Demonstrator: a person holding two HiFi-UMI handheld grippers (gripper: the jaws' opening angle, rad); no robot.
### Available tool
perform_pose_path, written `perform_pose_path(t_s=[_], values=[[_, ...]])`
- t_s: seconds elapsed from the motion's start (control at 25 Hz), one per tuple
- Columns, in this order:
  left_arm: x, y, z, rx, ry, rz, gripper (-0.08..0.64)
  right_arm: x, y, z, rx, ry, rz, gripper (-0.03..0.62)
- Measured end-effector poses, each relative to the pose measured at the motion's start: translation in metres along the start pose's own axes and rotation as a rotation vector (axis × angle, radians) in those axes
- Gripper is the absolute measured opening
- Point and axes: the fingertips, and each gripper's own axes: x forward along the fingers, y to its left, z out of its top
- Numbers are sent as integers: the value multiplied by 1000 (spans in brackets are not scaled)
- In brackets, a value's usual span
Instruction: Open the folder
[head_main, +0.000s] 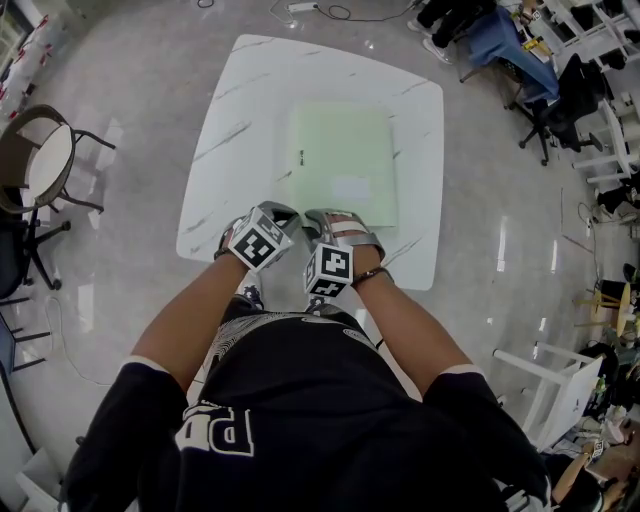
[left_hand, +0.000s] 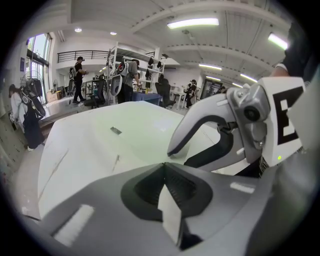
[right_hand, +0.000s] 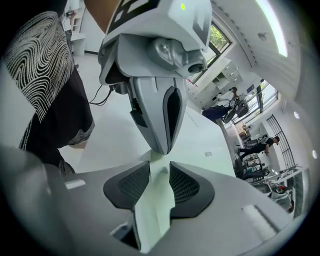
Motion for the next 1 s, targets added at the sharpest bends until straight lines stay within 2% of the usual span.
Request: perform_pose_path(t_s=[0.32, 0.64, 1.0], values=[[-2, 2, 6, 16, -27, 1, 55, -4, 0, -1, 71, -11, 61, 87], [-2, 3, 4, 12, -32, 9, 55, -15, -7, 6, 133, -51, 48, 31], [-3, 3, 3, 13, -18, 11, 55, -28, -18, 6, 344, -108, 65, 12]])
